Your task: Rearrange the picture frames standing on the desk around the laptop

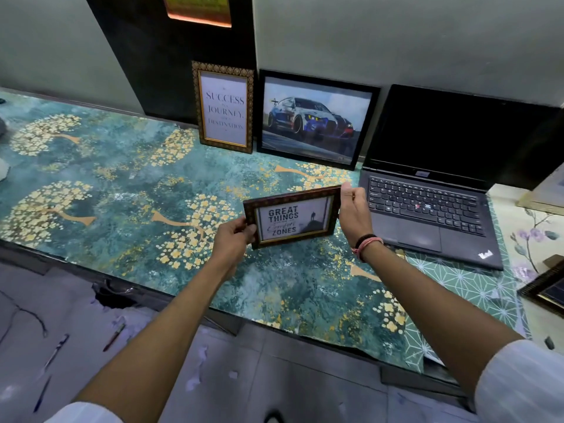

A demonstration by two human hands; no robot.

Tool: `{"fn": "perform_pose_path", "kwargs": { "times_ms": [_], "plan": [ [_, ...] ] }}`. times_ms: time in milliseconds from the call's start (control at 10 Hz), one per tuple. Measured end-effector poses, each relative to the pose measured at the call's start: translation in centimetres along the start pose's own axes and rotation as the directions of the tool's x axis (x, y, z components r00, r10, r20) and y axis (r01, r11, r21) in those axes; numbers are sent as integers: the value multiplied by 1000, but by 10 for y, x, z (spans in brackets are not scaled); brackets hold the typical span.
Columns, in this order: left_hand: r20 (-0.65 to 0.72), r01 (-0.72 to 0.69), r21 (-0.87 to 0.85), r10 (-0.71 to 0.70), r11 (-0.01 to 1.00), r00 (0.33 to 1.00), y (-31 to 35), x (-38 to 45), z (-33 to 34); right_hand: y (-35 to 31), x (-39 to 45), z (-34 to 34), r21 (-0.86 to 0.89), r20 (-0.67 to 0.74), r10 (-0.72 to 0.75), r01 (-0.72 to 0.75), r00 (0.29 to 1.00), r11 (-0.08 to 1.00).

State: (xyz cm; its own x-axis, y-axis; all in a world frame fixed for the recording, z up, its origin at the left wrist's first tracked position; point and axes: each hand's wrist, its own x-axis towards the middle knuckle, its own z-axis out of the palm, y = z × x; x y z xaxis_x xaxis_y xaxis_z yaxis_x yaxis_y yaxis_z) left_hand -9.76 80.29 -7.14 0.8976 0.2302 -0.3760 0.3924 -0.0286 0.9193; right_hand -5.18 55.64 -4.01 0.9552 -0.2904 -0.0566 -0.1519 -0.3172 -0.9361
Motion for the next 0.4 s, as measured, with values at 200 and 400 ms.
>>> {"fn": "perform_pose_path", "kwargs": {
  "times_ms": [200, 400],
  "plan": [
    [18, -34, 74, 33, 997, 999, -8, -1, -4, 6, -1, 10, -46, -21, 0, -1, 1000, 999],
    [-96, 28, 132, -15, 991, 995, -22, -8, 3, 10, -20, 4, -4, -62, 107, -107, 992, 994]
  ]
}}
